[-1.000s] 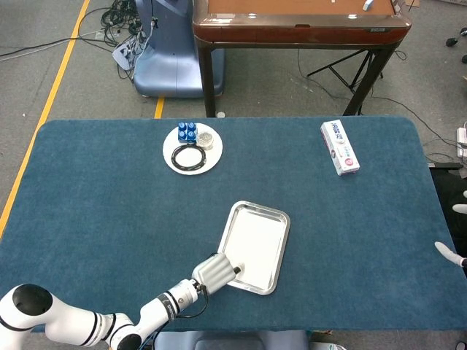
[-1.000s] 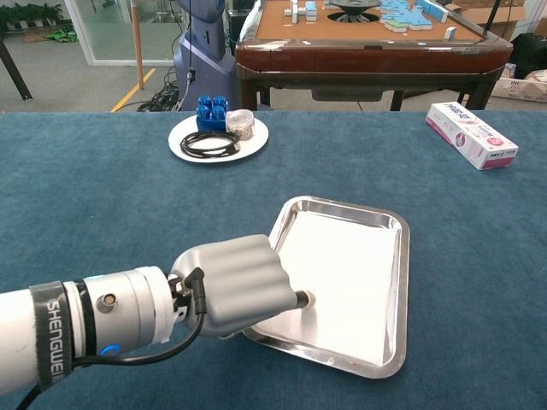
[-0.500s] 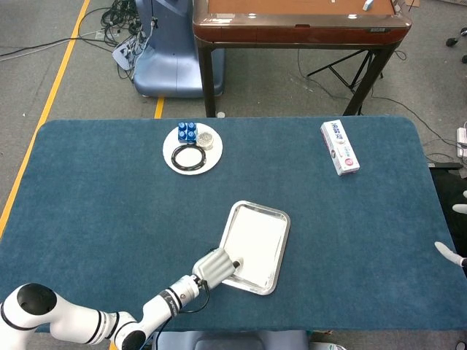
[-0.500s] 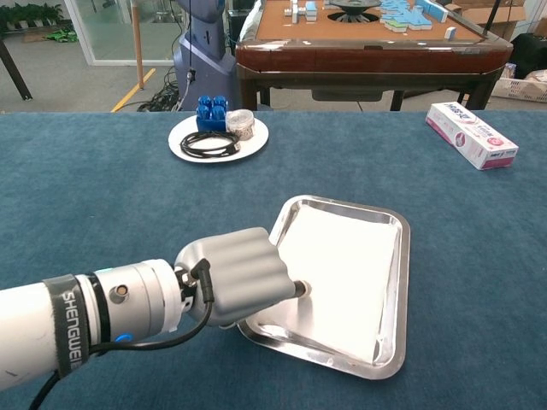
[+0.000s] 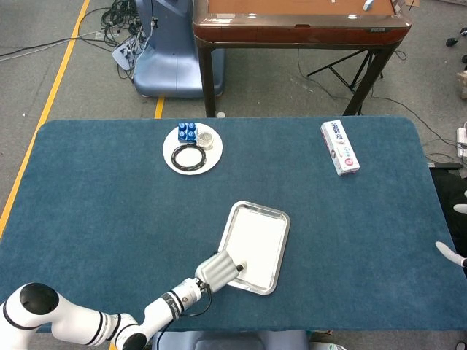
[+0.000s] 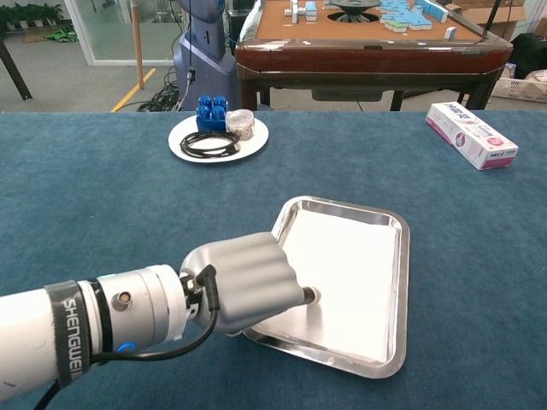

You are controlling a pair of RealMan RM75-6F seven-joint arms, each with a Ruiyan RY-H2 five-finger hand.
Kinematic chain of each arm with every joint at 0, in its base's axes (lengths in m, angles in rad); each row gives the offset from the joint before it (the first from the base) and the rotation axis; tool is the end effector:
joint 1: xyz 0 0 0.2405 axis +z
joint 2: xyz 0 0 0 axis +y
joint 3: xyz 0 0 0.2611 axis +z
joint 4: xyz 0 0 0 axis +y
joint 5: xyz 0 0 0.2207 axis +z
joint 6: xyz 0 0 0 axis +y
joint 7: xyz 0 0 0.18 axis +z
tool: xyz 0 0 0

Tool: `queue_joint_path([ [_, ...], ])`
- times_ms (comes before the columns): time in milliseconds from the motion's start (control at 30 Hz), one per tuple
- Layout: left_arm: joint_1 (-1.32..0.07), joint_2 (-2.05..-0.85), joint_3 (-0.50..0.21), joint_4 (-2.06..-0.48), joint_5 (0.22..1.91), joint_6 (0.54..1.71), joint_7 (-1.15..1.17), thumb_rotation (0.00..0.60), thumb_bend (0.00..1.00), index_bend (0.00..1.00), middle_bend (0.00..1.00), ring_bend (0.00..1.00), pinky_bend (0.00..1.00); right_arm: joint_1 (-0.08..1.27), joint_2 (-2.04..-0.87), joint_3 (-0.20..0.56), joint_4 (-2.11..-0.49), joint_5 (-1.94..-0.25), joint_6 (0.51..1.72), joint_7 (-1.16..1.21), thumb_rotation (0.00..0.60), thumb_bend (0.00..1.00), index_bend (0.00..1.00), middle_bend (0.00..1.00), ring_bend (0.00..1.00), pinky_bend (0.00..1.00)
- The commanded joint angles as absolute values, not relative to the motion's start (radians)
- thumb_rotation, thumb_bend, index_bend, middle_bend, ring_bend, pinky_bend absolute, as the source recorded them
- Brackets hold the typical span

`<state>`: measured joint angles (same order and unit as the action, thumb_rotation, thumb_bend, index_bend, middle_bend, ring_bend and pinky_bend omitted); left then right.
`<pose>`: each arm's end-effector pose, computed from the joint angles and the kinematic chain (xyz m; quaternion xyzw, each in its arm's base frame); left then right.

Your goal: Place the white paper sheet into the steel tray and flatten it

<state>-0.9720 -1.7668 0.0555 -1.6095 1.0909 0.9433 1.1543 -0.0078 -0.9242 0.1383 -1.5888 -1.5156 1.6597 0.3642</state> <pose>-0.0462 0.2643 -0.1500 -0.9209 -0.0046 -0.2410 0.3064 -0.3223 -0.2030 0.2593 0.5153 -0.3578 0.4964 0.6000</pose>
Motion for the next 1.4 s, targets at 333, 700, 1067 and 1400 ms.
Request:
queue_joint_path([
  [333,-0.959,-1.7,0.044,-1.693,1.138,0.997,1.12,0.6,0.73,0.2,1.0,0.96,1.0,-0.003,-0.927,0.136,-1.589,-1.519,1.651,0.357,0.6,0.0,0.35,0.23,0.14,0.07],
  [700,-0.844,-1.477,0.034,-1.886,1.278,1.202,0.975,0.6,0.45,0.05,0.87,0.78,0.96,0.004,-0.936,0.125,-1.6,-1.543,1.645,0.317,0.6,0.0,0.35,0.23,0.14,0.07],
  [1067,-0.666,-1.22,0.077,-2.076,1.396,1.401,0.849,0.6,0.38,0.05,0.4,0.45,0.7,0.033,-0.967,0.097,-1.621,-1.583,1.598,0.201,0.6,0.0,0.35,0.23,0.14,0.07],
  [1400,-0.465,-1.118,0.159,-2.073,1.466,1.541,0.681,0.6,0.38,0.17,0.23,0.25,0.49,0.041,-0.988,0.098,-1.634,-1.572,1.589,0.099,0.6,0.0,0.36,0.24,0.14,0.07],
])
